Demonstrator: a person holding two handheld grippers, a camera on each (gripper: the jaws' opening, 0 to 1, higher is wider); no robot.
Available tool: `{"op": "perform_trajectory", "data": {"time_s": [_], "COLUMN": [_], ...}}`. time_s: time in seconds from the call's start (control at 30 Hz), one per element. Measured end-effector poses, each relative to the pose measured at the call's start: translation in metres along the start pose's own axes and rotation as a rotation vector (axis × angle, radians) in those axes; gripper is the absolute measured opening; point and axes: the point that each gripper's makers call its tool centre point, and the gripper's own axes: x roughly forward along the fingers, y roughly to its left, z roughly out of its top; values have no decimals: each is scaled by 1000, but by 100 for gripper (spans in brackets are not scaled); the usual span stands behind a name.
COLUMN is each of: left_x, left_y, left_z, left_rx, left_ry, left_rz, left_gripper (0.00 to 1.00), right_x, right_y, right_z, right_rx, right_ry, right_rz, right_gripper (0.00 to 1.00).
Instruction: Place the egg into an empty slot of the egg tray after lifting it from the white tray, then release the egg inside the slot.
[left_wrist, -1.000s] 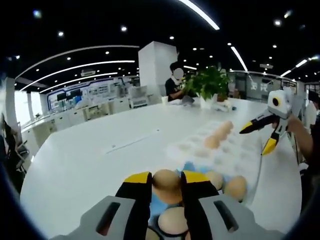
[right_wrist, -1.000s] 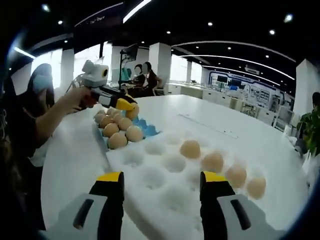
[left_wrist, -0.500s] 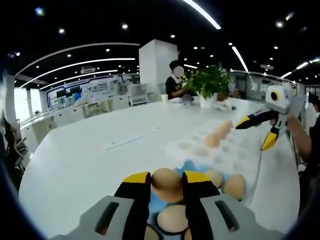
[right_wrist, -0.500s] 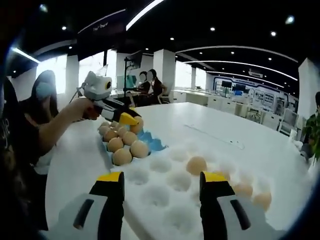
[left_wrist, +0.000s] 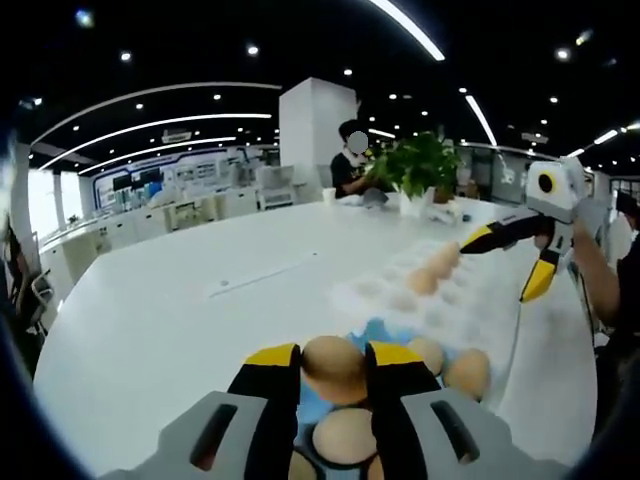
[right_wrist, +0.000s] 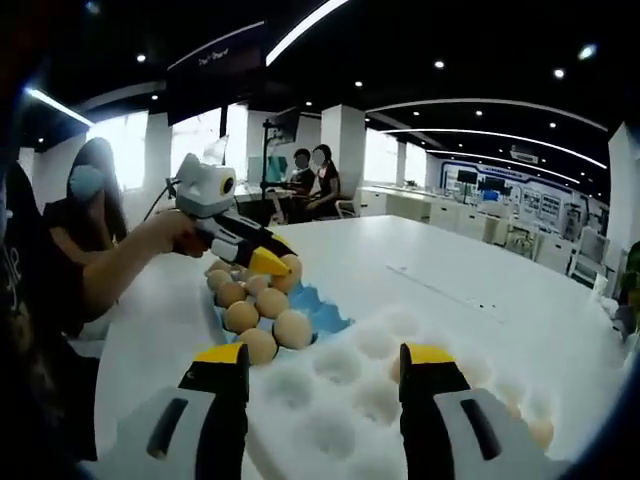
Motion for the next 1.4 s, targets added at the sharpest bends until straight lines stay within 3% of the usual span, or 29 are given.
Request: {"op": "perform_trajectory", "data": {"time_s": [0.13, 0.33, 0.93, 1.23, 1.4], "left_x": [0, -1, -1, -3, -3], "left_y": [0, -1, 8, 6, 7], "left_z": [0, 0, 1, -1, -1], "left_rx": [0, 6, 0, -11, -16], "left_ry": [-1, -2, -6, -8, -9], "left_rz": [-2, -8, -33, -42, -46], "left_gripper": [26, 26, 26, 26, 26], "right_x": [24, 52, 88, 120, 134], "right_y": [5, 11, 27, 31, 45], "right_z": [16, 23, 15, 13, 14], "right_rx": [33, 13, 47, 62, 74], "right_ry": [-28, -16, 42, 77, 81], "right_rz": [63, 110, 179, 212, 236], "right_gripper": [63, 63, 63, 61, 56]}}
